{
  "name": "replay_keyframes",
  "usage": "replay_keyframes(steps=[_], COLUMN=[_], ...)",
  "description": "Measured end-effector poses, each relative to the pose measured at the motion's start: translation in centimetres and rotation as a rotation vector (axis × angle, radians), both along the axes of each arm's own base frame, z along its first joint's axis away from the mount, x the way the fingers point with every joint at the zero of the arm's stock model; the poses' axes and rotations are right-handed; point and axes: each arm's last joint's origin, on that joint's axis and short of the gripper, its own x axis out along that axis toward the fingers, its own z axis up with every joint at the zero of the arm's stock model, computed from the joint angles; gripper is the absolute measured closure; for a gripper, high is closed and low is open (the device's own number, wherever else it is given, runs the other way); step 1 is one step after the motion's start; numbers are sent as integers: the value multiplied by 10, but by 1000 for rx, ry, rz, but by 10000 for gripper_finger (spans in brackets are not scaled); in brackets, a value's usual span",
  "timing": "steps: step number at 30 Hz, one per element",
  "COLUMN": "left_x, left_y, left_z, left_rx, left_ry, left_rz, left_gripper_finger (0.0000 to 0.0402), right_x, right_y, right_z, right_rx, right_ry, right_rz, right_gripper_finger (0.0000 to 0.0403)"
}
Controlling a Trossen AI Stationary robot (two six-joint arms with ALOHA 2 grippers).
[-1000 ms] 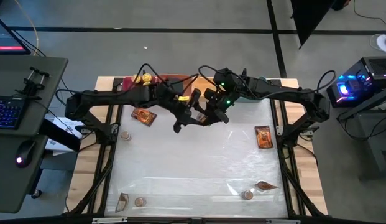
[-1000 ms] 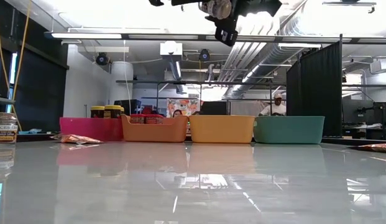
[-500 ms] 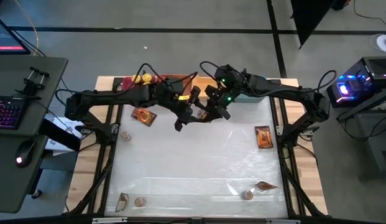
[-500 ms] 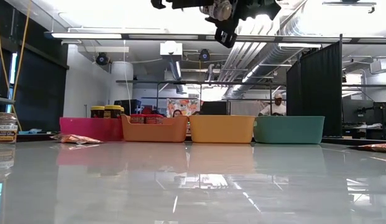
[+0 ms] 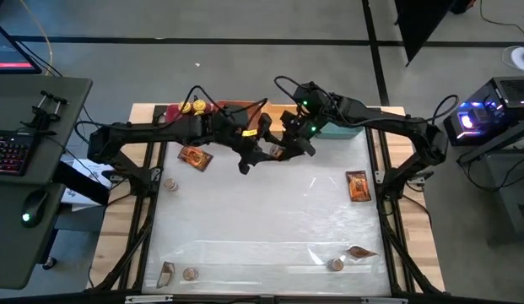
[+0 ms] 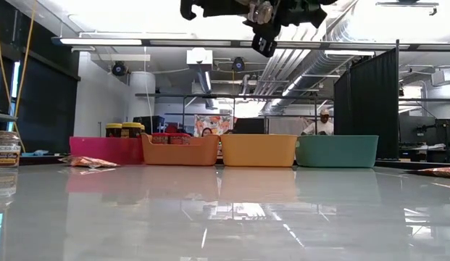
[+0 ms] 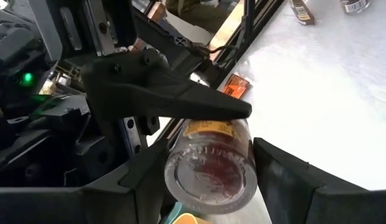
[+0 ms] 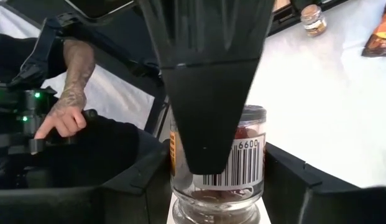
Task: Sort spices by type
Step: Put the top right brown seasoning bottle into the blue bin
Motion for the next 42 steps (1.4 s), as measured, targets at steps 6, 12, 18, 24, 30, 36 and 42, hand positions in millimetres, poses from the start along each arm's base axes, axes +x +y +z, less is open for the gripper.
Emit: replay_keyframes(steps=[6,12,18,24,30,36,42], left_x=[1,7,8,8,4,-17,-48], left_y=[0,0,0,0,1,4,12], left_z=[1,-4,-5,-6,-4,1,5], left_rx=[16,-14,-61,-115,-151,-165,-213], left_ry=[-23,-24,-20,-8,4,102,236], left_rz=[-27,-55,-36,-6,70,186,332], left_gripper_finger=[193,193,204,248,248,248,248], right_x=[0,-1,-1,1,1,-8,-18], right_y=[1,1,1,1,-5,-24,-43], right_z=[1,0,1,2,5,5,8], right_rx=[3,11,20,44,52,63,90], right_ry=[-3,5,9,23,8,10,-6], right_rz=[9,16,10,-24,-44,-91,-117], right_gripper_finger=[217,217,215,174,163,161,160])
